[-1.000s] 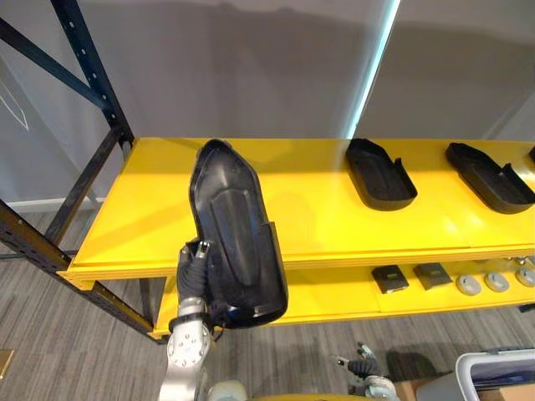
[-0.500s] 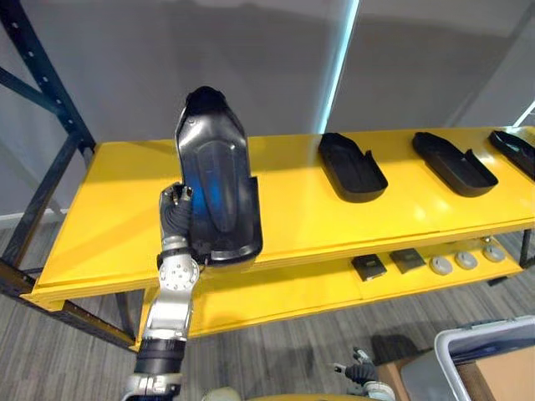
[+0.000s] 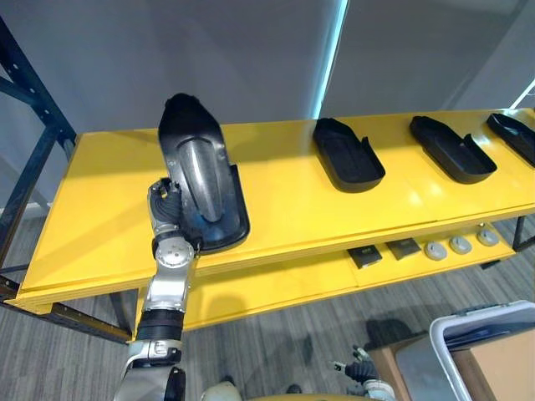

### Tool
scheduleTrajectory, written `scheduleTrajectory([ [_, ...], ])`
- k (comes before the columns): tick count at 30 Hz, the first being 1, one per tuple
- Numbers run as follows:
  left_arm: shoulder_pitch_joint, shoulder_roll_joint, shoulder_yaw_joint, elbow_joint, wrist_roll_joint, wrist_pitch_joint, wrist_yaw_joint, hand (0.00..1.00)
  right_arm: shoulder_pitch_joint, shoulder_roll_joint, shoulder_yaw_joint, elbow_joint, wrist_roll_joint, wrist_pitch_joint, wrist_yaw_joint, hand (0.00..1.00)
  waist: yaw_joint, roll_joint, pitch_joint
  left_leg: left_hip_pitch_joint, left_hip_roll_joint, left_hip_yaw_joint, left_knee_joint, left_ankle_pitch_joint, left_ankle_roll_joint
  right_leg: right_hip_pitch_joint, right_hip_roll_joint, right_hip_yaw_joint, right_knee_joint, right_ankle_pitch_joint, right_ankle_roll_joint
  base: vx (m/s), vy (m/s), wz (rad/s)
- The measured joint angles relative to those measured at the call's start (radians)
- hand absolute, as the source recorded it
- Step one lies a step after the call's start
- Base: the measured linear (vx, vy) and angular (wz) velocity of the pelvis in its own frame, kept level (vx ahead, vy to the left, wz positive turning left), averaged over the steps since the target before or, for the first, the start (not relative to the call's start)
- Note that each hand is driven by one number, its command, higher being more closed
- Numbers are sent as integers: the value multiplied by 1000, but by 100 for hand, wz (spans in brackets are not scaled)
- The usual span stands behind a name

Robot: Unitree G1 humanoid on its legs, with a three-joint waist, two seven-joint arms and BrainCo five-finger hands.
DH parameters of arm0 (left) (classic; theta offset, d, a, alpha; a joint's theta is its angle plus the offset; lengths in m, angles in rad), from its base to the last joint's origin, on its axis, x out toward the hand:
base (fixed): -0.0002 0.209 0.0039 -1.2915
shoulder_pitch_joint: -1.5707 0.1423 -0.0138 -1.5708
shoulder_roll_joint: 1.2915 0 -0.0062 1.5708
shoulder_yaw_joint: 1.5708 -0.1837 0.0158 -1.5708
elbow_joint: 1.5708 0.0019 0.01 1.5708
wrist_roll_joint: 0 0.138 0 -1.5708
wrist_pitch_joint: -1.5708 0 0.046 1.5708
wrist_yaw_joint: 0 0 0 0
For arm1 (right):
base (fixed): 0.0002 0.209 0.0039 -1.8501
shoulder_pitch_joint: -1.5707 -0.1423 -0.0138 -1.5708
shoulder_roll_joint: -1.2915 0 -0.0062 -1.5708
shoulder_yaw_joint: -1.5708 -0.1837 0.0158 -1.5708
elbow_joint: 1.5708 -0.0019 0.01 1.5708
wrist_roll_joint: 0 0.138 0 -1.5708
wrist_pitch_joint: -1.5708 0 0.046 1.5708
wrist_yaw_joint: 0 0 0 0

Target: Walk over and take plastic housings, then place them on the shelf

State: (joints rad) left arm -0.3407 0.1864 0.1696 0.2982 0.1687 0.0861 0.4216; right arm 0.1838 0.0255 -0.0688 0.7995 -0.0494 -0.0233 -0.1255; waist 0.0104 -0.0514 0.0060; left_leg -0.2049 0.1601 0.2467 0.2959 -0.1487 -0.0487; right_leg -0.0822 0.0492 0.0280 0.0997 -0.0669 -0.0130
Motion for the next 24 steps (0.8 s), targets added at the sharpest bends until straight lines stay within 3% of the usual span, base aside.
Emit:
scheduleTrajectory([
  [12, -82, 31, 42, 30, 1, 19, 2, 0, 1, -1, 10, -3, 0, -7, 0, 0, 2, -4, 7, -16, 0, -7, 12, 1, 1, -10, 1, 2, -2, 7, 3, -15, 7, -1],
  [20, -120, 30, 60, 24, -11, 11, 66, 0, 2, -1, 10, -6, 0, -11, 0, 0, 3, -4, 8, -1, -6, -11, -11, 11, 6, 5, -1, -2, -17, 10, 1, 0, 0, 0],
  [24, -120, 30, 61, -18, -91, -7, 105, 0, 4, -2, 11, -33, 0, -12, -1, 0, 3, -7, 23, 11, -9, -12, -35, 25, 5, 9, -1, -4, -20, 11, 0, 1, -4, 1],
])
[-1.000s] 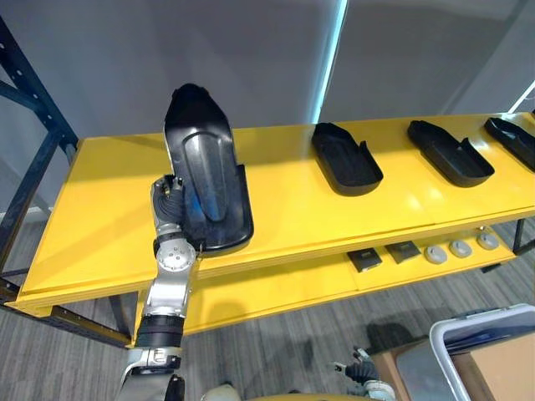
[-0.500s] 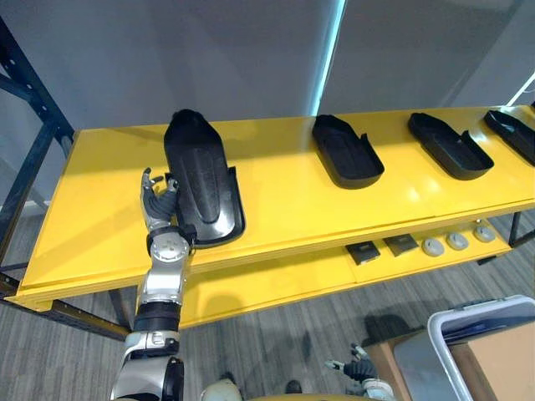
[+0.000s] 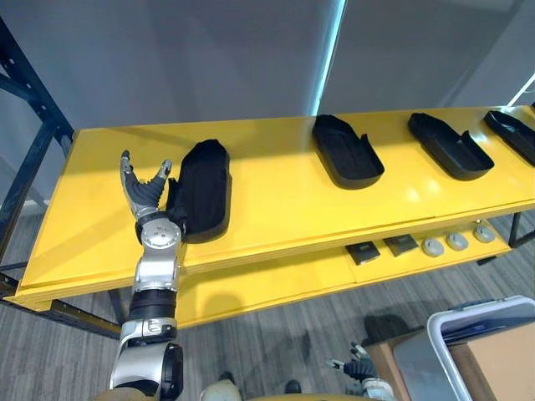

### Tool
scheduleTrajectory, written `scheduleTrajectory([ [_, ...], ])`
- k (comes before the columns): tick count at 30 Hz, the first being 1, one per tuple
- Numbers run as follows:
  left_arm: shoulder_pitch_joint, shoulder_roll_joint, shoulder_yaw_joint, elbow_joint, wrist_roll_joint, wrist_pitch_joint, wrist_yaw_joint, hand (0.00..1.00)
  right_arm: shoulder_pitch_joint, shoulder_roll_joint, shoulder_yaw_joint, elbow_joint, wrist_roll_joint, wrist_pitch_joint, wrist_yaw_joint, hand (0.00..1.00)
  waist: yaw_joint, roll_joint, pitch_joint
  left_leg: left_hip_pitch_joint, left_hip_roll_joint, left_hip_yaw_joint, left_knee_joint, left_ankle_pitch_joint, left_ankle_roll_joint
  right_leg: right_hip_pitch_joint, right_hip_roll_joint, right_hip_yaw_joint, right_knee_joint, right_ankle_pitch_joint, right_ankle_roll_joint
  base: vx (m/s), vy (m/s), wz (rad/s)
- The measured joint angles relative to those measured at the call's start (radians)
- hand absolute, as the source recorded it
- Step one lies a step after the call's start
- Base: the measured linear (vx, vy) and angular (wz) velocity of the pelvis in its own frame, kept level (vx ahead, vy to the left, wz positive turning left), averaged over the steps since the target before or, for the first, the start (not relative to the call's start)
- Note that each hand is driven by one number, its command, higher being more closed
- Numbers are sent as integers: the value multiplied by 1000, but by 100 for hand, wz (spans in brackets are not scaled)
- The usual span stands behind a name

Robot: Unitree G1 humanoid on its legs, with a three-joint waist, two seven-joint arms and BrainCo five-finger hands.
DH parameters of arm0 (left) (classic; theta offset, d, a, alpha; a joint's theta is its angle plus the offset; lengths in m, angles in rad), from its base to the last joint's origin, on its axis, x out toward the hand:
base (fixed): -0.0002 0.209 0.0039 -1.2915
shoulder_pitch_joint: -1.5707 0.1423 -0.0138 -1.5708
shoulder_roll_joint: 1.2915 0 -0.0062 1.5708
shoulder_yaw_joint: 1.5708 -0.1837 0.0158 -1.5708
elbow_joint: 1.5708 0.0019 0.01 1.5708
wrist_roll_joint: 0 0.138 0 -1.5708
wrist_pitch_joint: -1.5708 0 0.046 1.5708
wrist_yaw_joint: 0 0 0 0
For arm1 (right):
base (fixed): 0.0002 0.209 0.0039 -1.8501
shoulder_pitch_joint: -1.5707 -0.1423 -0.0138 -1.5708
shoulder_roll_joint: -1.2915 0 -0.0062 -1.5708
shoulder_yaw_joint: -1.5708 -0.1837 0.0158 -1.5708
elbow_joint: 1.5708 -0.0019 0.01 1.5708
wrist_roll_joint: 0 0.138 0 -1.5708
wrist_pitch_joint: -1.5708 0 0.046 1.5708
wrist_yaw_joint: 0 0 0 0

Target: Walk over and take plastic housings, then place them on the shelf

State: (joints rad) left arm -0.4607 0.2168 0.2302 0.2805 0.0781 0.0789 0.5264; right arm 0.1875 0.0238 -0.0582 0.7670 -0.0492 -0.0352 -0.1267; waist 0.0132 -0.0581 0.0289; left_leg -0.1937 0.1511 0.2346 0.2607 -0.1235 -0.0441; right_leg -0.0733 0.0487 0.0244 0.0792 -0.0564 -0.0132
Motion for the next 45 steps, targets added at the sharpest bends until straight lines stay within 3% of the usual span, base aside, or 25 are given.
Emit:
scheduleTrajectory([
  [3, 7, 0, -11, -100, -8, -13, 23, 0, 0, -1, 1, -3, 0, 0, -2, 0, -1, -1, 2, 2, -4, -10, -15, 9, -2, 2, 0, -8, -6, 2, -3, 9, -20, 7],
  [9, 185, -23, -119, -458, 46, -103, 41, 0, -1, -3, 2, -3, 0, -1, -4, 0, 3, 3, 8, 15, -10, -24, -24, 10, -2, 21, -3, -19, -14, 1, -5, 12, -1, 7],
  [10, 229, -34, -141, -496, 65, -112, 39, 100, -2, -2, 2, -3, 1, -2, -4, 0, 4, 3, 9, 15, -12, -27, -27, 12, -2, 22, -4, -22, -14, 1, -6, -5, 25, 9],
  [16, 551, -120, -259, -640, 173, -157, -47, 100, 1, -2, 22, 7, 1, -7, -4, 0, 31, 2, 29, 35, -20, -48, -39, 15, -2, 48, -15, -44, -11, -10, -2, -19, 8, 12],
  [20, 678, -148, -279, -646, 191, -178, -92, 100, -3, -3, 37, 27, 1, -12, -5, 0, 38, 1, 30, 35, -24, -64, -37, 15, -2, 51, -18, -61, 1, -25, 2, -11, -8, 15],
  [22, 719, -167, -288, -628, 191, -178, -128, 100, 0, -3, 37, 32, 1, -19, -5, 0, 56, 1, 30, 35, -26, -71, -36, 15, -2, 51, -21, -72, 9, -32, 1, 14, -5, 11],
  [30, 722, -204, -319, -501, 252, -177, -217, 100, -2, -2, 39, 31, 0, -24, -5, 0, 57, 0, 30, 37, -31, -81, -33, 14, 0, 51, -33, -91, 32, -51, 8, 13, -3, 7],
  [45, 594, -211, -346, -327, 368, -131, -216, 100, 14, -3, 36, -6, -1, -25, -5, 0, 52, 2, 28, 67, -28, -37, -54, 12, 1, 51, -35, -51, 30, -51, 9, 1, 5, -8],
])
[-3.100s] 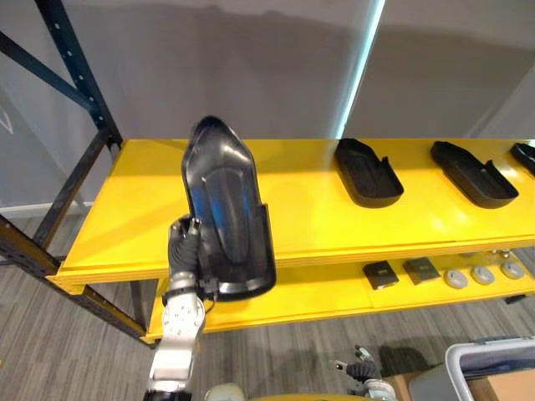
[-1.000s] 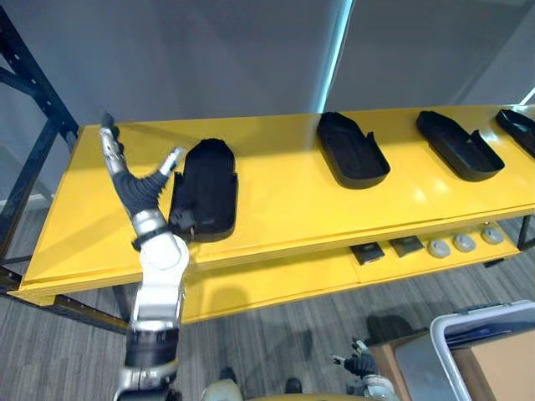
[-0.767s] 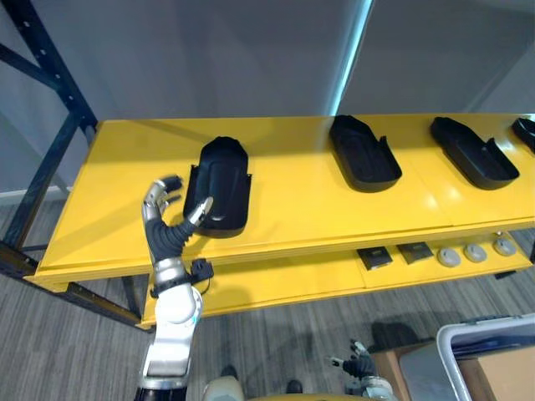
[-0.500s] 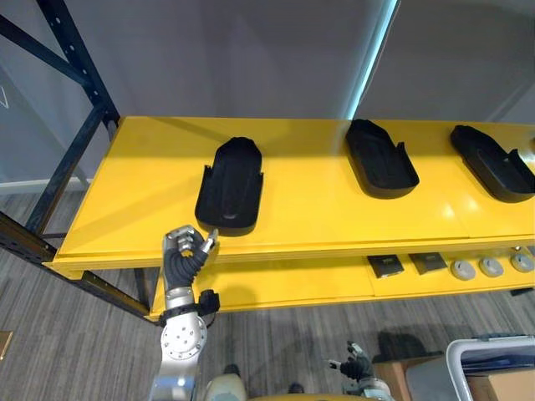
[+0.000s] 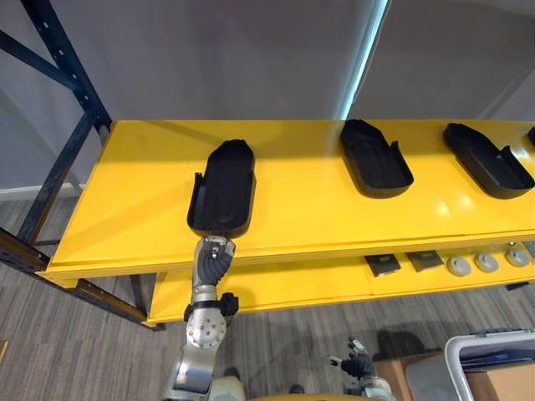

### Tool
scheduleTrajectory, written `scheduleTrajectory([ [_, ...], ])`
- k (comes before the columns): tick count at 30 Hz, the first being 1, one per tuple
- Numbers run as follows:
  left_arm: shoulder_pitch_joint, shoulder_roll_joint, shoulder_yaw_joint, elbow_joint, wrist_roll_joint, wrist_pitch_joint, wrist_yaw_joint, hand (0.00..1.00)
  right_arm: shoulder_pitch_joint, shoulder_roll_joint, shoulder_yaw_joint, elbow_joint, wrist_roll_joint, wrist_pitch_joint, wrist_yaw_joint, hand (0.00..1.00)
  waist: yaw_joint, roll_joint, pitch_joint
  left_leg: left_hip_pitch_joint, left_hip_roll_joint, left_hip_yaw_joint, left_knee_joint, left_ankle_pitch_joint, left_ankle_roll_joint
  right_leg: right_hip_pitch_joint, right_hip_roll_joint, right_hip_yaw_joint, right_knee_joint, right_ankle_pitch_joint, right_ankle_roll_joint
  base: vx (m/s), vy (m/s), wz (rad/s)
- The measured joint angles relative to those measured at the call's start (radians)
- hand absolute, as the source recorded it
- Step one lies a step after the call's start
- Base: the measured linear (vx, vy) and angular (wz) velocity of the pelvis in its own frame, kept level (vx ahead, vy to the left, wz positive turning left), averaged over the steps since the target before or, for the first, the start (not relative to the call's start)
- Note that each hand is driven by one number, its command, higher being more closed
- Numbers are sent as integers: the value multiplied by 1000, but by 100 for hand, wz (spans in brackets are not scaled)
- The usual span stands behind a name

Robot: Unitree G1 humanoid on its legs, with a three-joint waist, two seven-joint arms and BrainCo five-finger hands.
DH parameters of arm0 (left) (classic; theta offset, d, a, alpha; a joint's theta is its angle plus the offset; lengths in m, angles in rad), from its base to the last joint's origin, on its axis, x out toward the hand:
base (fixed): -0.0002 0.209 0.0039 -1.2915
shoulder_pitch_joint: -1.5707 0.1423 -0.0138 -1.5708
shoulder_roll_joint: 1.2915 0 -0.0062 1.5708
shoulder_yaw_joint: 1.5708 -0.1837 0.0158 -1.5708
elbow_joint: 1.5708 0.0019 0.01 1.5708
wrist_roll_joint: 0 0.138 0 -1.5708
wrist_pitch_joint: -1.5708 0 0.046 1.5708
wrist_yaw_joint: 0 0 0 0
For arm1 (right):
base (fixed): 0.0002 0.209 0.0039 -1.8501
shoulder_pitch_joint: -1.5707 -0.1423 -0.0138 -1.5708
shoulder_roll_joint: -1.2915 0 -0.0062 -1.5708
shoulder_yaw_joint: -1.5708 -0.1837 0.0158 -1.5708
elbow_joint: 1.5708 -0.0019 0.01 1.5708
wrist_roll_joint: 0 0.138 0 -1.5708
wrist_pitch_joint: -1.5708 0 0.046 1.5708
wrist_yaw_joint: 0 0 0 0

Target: Walk over and take plastic housings, then place them on the shelf

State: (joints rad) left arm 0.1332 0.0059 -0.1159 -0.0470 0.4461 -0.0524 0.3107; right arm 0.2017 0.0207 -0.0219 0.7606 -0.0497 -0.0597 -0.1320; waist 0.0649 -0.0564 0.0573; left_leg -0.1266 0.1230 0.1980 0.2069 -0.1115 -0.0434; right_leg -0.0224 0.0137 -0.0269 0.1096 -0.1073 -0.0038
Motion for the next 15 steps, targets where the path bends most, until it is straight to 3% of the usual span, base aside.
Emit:
scheduleTrajectory([
  [8, -92, 14, 32, 99, 41, 26, 1, 100, -2, 0, -8, 0, -1, 1, 1, 0, -14, 8, -6, 28, -4, 19, -57, 26, -7, -1, 1, 19, -14, 9, 9, 6, -2, -6],
  [15, -175, 41, 46, 182, 68, 48, -2, 100, -4, -5, -21, 2, -1, 3, 3, 0, -31, 26, -23, 38, -19, 26, -149, 88, -6, -20, 5, 29, -50, 50, 8, -27, 1, -4],
])
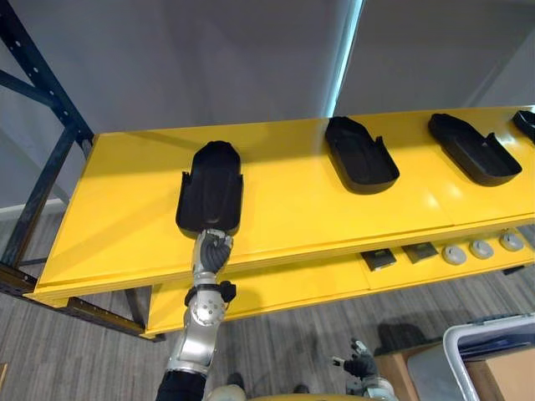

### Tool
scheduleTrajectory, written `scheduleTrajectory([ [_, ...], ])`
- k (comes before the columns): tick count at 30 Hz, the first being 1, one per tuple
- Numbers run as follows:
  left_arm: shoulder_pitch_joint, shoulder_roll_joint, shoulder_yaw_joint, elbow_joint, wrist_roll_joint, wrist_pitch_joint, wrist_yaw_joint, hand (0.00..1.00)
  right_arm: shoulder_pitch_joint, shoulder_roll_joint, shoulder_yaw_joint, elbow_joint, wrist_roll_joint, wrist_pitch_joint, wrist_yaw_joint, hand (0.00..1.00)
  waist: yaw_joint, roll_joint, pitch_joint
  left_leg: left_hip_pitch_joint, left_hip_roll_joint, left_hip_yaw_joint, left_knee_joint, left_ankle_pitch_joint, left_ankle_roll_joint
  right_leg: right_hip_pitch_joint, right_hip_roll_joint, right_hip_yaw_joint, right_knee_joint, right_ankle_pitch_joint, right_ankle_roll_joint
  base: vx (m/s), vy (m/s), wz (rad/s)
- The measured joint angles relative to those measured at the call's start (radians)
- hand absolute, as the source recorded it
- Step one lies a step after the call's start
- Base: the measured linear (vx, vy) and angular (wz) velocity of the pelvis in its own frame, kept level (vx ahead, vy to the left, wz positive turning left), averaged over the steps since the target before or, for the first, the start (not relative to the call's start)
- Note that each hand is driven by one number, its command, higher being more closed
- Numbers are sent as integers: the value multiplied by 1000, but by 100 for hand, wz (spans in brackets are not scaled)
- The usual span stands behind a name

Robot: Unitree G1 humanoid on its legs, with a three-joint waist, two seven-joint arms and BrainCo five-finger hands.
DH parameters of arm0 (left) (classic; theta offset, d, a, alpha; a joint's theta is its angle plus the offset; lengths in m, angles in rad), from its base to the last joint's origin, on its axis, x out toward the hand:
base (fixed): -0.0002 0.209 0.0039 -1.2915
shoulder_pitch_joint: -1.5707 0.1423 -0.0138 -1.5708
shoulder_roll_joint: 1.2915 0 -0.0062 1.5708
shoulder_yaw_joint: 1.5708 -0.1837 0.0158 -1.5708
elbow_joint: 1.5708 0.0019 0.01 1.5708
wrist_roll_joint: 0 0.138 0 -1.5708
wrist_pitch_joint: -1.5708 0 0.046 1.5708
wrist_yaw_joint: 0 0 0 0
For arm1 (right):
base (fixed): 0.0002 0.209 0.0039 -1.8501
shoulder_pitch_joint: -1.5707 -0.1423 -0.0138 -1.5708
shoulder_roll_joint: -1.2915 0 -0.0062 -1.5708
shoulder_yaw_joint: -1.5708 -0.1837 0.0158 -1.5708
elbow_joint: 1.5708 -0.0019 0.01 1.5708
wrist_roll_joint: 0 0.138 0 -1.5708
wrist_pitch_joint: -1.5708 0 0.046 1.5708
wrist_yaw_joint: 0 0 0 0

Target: Walk over and take plastic housings, then place them on the shelf

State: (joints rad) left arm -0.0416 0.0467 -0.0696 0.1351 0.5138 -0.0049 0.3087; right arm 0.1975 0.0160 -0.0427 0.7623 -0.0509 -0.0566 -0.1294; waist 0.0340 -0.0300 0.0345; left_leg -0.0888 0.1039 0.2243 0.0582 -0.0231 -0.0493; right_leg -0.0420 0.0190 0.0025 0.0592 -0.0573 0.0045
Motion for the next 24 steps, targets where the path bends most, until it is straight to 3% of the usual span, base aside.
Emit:
scheduleTrajectory([
  [3, -24, 19, 3, 29, 8, 2, -2, 100, -7, 0, 0, 4, -1, 0, 1, 0, -18, 0, 0, 7, -5, 1, -34, 24, 2, -2, -1, 2, -18, 19, 0, -74, 5, -1],
  [10, -56, 43, 6, 51, 8, 8, -2, 100, -11, -1, -2, 8, -1, 2, 2, 0, -21, -1, -1, 23, -19, 2, -122, 75, -2, -26, -4, 15, -44, 51, 10, -68, 19, -5],
  [17, -67, 50, 34, 75, 1, 8, -4, 100, -15, 3, -37, 22, -2, 7, 3, 0, -21, -5, -4, 47, -33, 1, -152, 90, 7, -12, -4, 21, -60, 54, 16, 11, 3, 0],
  [24, -164, 112, 32, 169, -2, 20, -24, 100, -43, 3, -36, 52, -18, 21, 6, 0, -24, -8, -5, 47, -42, -23, -153, 94, 13, -5, -8, 13, -65, 56, 17, 37, 5, 4],
])
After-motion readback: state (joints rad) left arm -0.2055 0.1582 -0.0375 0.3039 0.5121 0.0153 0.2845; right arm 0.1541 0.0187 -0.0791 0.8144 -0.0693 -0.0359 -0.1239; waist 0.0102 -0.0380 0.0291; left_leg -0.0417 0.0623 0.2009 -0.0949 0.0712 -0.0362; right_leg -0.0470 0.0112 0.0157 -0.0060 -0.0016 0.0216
